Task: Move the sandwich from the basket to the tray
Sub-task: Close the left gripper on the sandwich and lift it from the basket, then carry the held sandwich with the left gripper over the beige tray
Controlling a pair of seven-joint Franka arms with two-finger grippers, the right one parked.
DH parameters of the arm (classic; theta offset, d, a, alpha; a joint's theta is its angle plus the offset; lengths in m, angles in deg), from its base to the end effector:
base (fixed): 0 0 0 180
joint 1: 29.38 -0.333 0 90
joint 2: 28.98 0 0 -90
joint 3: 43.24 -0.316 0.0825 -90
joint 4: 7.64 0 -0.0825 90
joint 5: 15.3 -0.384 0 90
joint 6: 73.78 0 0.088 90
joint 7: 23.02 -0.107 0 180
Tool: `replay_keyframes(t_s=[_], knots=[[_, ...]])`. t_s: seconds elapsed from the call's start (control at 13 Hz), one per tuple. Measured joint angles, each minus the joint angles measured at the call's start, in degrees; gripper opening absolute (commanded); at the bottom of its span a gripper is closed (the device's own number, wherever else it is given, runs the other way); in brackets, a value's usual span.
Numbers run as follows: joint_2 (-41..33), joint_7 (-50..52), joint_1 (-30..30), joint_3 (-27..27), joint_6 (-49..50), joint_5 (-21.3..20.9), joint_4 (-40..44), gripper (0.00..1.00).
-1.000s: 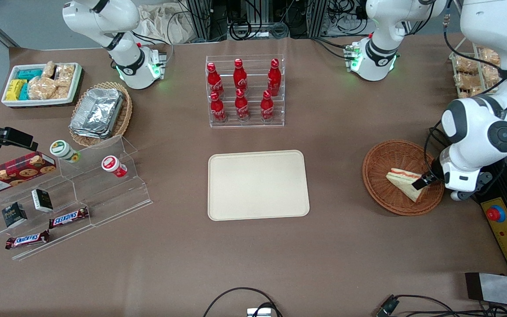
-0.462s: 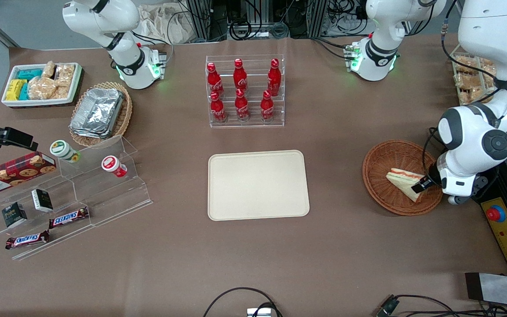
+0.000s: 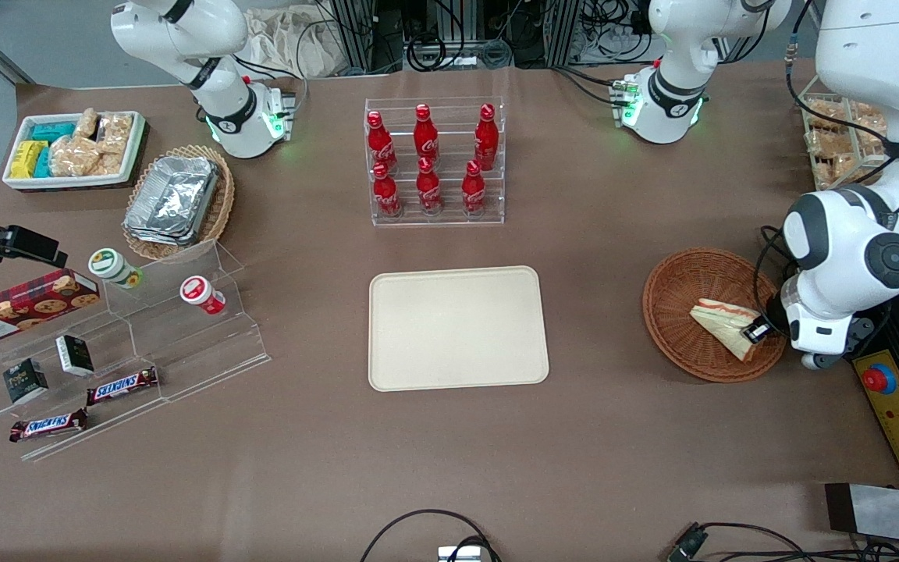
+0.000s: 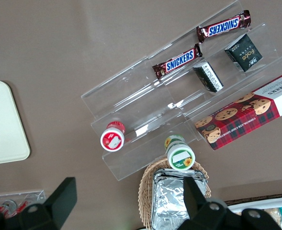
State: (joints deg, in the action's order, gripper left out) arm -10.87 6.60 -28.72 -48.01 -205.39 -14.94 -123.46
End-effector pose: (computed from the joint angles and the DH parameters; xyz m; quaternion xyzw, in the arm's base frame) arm 0.5926 0.0411 0.2909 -0.9567 -0.2904 0.0168 0.0147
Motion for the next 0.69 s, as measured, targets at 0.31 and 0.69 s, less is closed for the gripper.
replay_keyframes(t_s=[0.31,0.69], knots=[[-1.8,-0.1,0.7,3.8,21.7,0.0,14.5,0.0],[0.5,-3.9,1.8,16.5,28.9,-0.7,23.6,0.0]])
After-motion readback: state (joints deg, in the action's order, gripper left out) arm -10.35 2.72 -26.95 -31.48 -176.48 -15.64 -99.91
